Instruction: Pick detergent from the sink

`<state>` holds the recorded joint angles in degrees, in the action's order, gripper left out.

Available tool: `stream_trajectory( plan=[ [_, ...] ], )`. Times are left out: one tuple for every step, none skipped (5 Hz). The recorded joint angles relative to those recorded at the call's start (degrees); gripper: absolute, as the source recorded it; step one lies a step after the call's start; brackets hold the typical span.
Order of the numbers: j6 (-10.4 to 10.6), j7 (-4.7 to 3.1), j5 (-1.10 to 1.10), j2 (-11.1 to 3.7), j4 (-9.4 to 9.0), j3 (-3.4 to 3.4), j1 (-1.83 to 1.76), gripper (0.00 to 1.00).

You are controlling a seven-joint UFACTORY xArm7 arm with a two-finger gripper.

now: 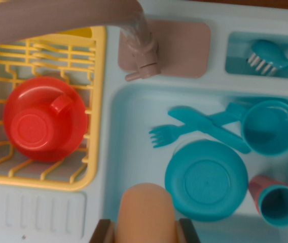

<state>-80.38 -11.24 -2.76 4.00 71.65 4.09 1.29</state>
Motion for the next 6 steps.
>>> stream_trajectory(
  plan=[
    [0.0, 0.0, 0.0, 0.0, 0.0, 0.0, 0.0, 1.0],
    [-2.3, 0.15, 0.1, 0.6, 1.72, 0.01, -0.01, 1.0],
    [-2.3, 0.15, 0.1, 0.6, 1.72, 0.01, -0.01, 1.0],
    [-4.4, 0.29, 0.19, 1.14, 3.29, 0.02, -0.02, 1.0],
    [-4.4, 0.29, 0.19, 1.14, 3.29, 0.02, -0.02, 1.0],
    [-6.2, 0.41, 0.27, 1.61, 4.63, 0.03, -0.02, 1.0]
  ],
)
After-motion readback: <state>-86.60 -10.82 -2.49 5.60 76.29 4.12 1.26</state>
